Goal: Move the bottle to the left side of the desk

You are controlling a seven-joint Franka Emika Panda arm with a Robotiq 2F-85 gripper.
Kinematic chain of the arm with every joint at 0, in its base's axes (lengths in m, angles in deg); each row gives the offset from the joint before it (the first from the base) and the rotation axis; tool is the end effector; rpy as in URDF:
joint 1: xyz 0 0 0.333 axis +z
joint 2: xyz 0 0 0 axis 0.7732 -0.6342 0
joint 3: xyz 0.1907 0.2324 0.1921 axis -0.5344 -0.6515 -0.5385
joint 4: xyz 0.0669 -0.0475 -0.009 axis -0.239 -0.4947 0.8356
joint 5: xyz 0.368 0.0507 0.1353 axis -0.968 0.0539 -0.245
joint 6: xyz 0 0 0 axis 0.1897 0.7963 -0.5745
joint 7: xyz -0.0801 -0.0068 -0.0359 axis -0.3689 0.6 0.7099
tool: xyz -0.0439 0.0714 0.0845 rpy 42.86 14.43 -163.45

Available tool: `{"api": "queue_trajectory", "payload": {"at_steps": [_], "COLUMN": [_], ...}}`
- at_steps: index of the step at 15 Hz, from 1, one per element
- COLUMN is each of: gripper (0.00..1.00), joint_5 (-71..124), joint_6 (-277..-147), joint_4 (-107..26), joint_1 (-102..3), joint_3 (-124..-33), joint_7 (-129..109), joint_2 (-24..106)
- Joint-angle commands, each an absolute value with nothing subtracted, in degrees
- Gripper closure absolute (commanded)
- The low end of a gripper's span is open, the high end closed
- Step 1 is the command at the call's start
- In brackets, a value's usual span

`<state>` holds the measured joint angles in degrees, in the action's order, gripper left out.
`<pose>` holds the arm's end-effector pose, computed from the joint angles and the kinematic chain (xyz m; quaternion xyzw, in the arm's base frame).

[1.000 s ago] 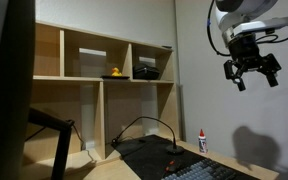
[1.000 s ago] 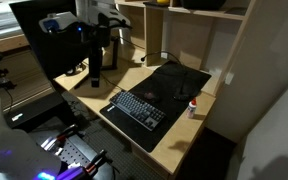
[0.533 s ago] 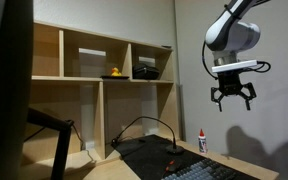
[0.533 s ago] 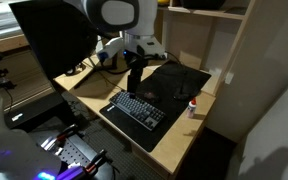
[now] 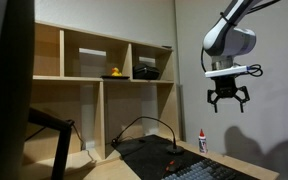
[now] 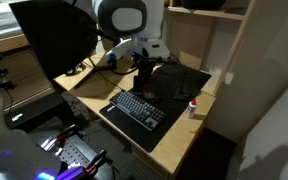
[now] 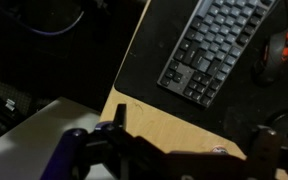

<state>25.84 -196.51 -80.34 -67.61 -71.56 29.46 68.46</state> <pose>0.4116 -0.2249 0.4434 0.8164 -0.5770 -0.0225 0.0049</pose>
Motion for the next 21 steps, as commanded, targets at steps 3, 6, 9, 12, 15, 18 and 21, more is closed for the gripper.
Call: {"api": "queue_trajectory", "payload": {"at_steps": [3,6,9,12,15,18,21], "gripper": [0.00,0.00,0.00,0.00,0.00,0.00,0.00], "joint_5": [19.93,21.44,21.13,20.58,12.46,6.19,5.84], "joint_6": [-208.56,-209.03,-209.12,-209.36,-211.81,-216.77,-219.07], "joint_4": [-70.33,-71.35,-65.72,-63.33,-57.32,-51.69,-46.08], "joint_1": [-67.64,-66.72,-66.51,-66.25,-67.09,-67.71,-67.36], "joint_3": [-69.69,-68.57,-67.58,-67.49,-67.85,-67.74,-66.32], "joint_7": [40.97,43.20,46.07,48.87,53.65,56.97,62.32], "joint_2": [53.58,54.84,48.89,45.76,38.80,33.21,27.58]}}
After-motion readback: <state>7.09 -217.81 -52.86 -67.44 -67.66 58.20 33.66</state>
